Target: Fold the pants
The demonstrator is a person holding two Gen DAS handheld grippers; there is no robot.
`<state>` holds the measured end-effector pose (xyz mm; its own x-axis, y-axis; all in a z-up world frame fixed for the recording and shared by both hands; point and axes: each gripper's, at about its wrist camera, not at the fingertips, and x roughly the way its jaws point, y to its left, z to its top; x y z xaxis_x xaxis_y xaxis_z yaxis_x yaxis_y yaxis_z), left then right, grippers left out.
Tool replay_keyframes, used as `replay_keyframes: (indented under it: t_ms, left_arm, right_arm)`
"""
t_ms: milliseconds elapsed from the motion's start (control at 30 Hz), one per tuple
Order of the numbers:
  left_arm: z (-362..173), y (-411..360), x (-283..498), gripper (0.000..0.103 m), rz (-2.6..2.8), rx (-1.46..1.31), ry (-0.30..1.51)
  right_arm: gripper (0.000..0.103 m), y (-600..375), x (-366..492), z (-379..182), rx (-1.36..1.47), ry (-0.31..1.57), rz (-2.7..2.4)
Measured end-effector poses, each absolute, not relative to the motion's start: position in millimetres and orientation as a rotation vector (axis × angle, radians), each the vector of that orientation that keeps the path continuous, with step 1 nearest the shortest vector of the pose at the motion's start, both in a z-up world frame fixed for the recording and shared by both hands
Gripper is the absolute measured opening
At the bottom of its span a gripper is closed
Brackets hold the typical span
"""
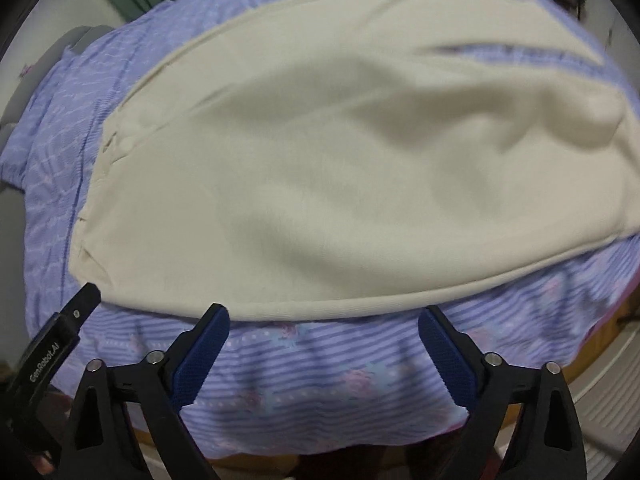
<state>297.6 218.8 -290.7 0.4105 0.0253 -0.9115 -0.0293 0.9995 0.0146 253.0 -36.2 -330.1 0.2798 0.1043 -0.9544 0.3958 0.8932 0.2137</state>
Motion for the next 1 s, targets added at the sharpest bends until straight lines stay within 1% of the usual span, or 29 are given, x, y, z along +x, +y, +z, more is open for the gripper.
replay_keyframes:
  t_ms: [100,133,233,300,333,367,400,433,467,500,567,600,633,733,767,900,1000]
  left_arm:
    - [-309,221,310,0.102,0.032,-0.042,1.198]
    - [-315,222,313,0.102,0.031,-0.058,1.210]
    - [-332,228,325,0.096,0.026,-0.132,1.258]
    - [-342,234,335,0.089,0.021,-0.190,1.281]
    - [-346,236,340,0.086,0.017,-0.221,1.293]
    - [-350,240,344,0.079,0.013,-0.255,1.303]
    - [-352,242,347,0.065,0.002,-0.293,1.305]
    - [-353,245,349,0.056,-0.014,-0.339,1.309]
    - [-352,247,352,0.040,-0.029,-0.381,1.315]
    - [-350,248,355,0.027,-0.031,-0.397,1.319]
    - [-340,250,357,0.016,-0.033,-0.396,1.314]
    - [-331,248,357,0.012,-0.049,-0.384,1.307]
    - [-322,247,356,0.012,-0.067,-0.365,1.292]
    - [-293,240,348,0.010,-0.102,-0.271,1.247]
    - [-284,240,347,0.010,-0.104,-0.244,1.235]
    - [-257,240,343,0.010,-0.094,-0.203,1.224]
    - [-236,239,339,0.010,-0.096,-0.203,1.203]
  right_arm:
    - [0.090,-41,255,-349,0.542,1.317,-0.212]
    - [0.087,-43,255,-357,0.573,1.327,-0.218]
    - [0.079,-43,260,-375,0.611,1.350,-0.223]
    - [0.079,-43,267,-381,0.614,1.343,-0.230]
    - [0.077,-44,270,-382,0.617,1.341,-0.233]
    - [0.074,-45,275,-385,0.628,1.345,-0.247]
    - [0.071,-46,278,-386,0.641,1.347,-0.260]
    - [0.064,-48,280,-387,0.658,1.343,-0.277]
    - [0.055,-50,282,-385,0.672,1.334,-0.288]
    - [0.049,-52,285,-382,0.673,1.328,-0.290]
    - [0.029,-55,290,-375,0.644,1.319,-0.272]
    - [0.025,-55,292,-369,0.625,1.316,-0.261]
    - [0.019,-56,293,-364,0.617,1.305,-0.250]
    - [0.016,-59,295,-329,0.588,1.258,-0.208]
    - [0.014,-55,292,-315,0.570,1.261,-0.188]
    - [0.013,-47,279,-288,0.554,1.307,-0.134]
    - [0.013,-49,287,-260,0.529,1.251,-0.131]
